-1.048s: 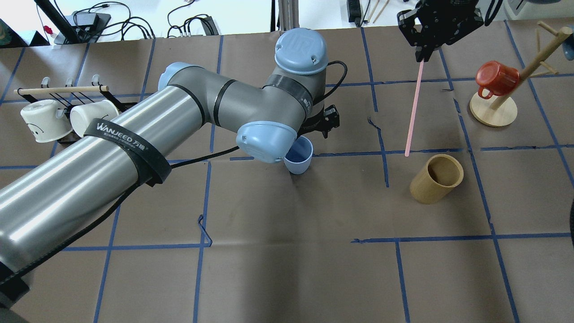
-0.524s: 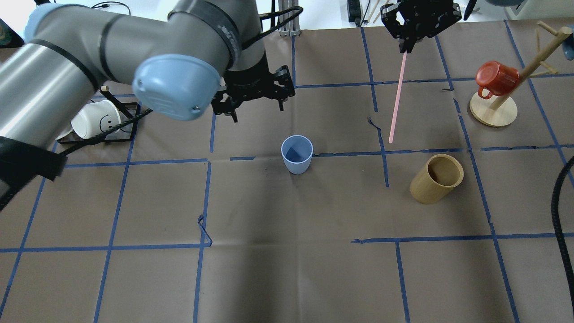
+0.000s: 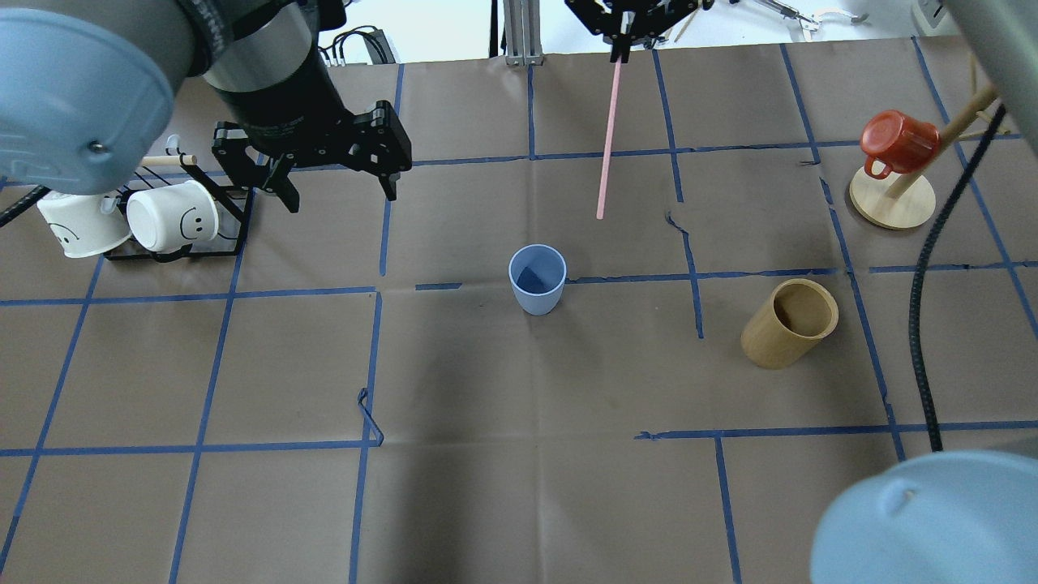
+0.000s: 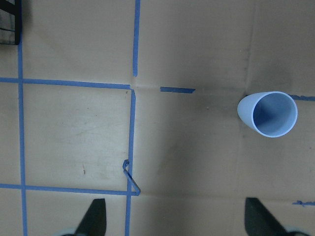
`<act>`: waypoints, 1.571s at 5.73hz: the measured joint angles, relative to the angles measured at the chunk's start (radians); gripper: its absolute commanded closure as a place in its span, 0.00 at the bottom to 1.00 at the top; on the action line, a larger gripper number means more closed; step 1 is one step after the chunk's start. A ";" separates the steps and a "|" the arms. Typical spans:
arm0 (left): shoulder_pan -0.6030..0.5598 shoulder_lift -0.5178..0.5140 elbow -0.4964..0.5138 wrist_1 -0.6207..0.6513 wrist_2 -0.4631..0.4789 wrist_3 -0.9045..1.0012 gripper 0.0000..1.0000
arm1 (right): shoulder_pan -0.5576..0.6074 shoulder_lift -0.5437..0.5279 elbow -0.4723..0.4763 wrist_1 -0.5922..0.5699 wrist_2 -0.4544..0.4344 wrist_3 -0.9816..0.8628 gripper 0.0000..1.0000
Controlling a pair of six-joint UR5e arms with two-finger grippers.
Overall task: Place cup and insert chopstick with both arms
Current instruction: 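Release blue cup and raise left gripper while right gripper moves chopstick above cup, then lower pink chopstick into blue cup with right gripper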
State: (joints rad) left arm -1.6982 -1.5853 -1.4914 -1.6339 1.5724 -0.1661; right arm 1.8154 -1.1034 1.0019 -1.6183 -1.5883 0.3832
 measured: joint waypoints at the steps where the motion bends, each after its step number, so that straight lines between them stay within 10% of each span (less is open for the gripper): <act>1: 0.024 0.008 -0.003 -0.004 0.000 0.062 0.02 | 0.036 0.036 -0.021 -0.002 0.001 0.054 0.94; 9: 0.072 0.033 -0.004 -0.006 0.000 0.086 0.02 | 0.084 0.068 0.095 0.019 0.005 0.106 0.93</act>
State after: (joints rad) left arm -1.6260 -1.5524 -1.4956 -1.6404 1.5724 -0.0804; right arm 1.8991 -1.0352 1.0964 -1.5993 -1.5830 0.4894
